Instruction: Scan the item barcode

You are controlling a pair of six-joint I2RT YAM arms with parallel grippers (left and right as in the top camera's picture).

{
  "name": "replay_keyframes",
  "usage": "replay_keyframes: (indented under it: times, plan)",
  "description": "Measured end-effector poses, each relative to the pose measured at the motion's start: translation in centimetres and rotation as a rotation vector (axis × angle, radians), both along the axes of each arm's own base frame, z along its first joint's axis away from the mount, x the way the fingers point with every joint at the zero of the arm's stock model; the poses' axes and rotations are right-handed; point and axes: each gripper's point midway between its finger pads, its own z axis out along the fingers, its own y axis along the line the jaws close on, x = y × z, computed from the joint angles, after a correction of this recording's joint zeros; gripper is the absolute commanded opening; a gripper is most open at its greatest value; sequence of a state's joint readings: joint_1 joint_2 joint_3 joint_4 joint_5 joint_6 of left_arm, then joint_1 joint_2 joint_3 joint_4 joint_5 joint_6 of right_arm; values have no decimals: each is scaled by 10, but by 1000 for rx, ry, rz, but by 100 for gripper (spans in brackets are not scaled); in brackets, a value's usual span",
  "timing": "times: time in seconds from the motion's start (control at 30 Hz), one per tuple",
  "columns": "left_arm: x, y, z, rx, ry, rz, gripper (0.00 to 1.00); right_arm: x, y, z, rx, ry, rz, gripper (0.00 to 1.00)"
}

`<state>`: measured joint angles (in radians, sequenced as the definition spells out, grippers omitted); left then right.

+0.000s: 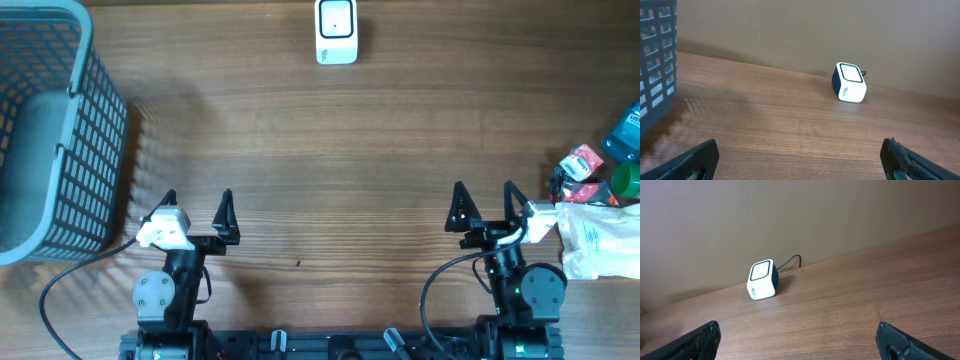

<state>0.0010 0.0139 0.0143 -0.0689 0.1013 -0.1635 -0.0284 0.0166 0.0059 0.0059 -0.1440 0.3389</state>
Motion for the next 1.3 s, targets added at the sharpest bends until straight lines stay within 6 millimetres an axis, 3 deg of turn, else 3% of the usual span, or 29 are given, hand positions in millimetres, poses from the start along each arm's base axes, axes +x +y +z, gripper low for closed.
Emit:
replay_keyframes:
  times: [0.1, 0.23, 0.37, 0.53, 1.3]
  plan:
    - [0, 0, 0, 0, 0, 0, 100, 0, 0, 0, 0, 0, 0, 100]
    - [0, 0, 0, 0, 0, 0, 100, 1, -16, 0, -12, 1, -96, 100]
    - [0, 0, 0, 0, 0, 0, 100, 1, -22, -1, -277, -10, -123, 100]
    - [0, 0, 0, 0, 0, 0, 100, 2, -13, -6, -432, -8, -68, 100]
    - [0, 0, 0, 0, 0, 0, 100, 2, -11, -7, -456, -9, -55, 100]
